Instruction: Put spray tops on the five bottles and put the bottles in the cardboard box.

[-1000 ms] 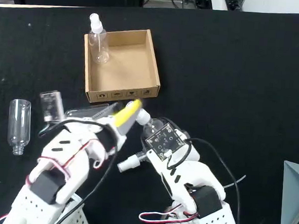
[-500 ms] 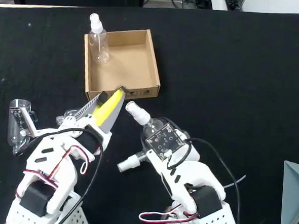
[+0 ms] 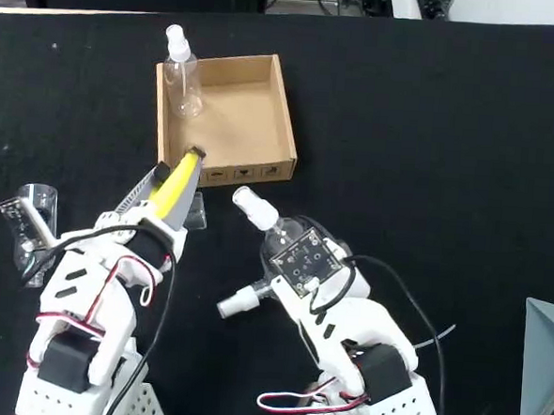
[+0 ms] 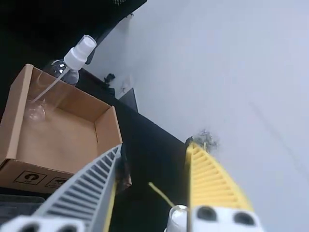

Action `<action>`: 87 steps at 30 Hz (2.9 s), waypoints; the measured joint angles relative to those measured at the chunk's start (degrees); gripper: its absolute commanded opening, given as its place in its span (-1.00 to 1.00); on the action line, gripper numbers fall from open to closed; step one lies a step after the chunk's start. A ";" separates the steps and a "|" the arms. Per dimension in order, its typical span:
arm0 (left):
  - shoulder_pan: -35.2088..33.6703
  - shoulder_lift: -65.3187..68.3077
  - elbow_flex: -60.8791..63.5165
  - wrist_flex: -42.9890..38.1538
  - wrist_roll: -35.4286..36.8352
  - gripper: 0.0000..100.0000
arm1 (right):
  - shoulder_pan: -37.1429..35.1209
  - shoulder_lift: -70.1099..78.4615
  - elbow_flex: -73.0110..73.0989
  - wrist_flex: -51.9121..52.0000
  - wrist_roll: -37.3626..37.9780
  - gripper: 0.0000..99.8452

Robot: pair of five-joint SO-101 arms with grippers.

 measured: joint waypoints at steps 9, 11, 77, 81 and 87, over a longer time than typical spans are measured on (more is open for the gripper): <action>0.00 0.09 7.56 -10.02 0.00 -0.62 | 0.00 0.00 -1.05 -0.09 -6.95 -0.91; 0.00 0.00 8.53 -11.69 0.00 -0.62 | 0.00 0.00 -2.46 -0.53 -7.12 -0.91; 17.32 -0.18 12.57 -11.43 -10.90 -0.62 | -4.66 0.00 1.76 -10.29 -8.00 -0.91; 17.76 -0.26 12.92 -11.43 -10.90 -0.62 | -4.66 0.00 1.85 -10.29 -8.00 -0.91; 17.93 -0.26 13.01 -11.43 -10.90 -0.62 | -4.66 0.00 1.85 -10.29 -8.00 -0.91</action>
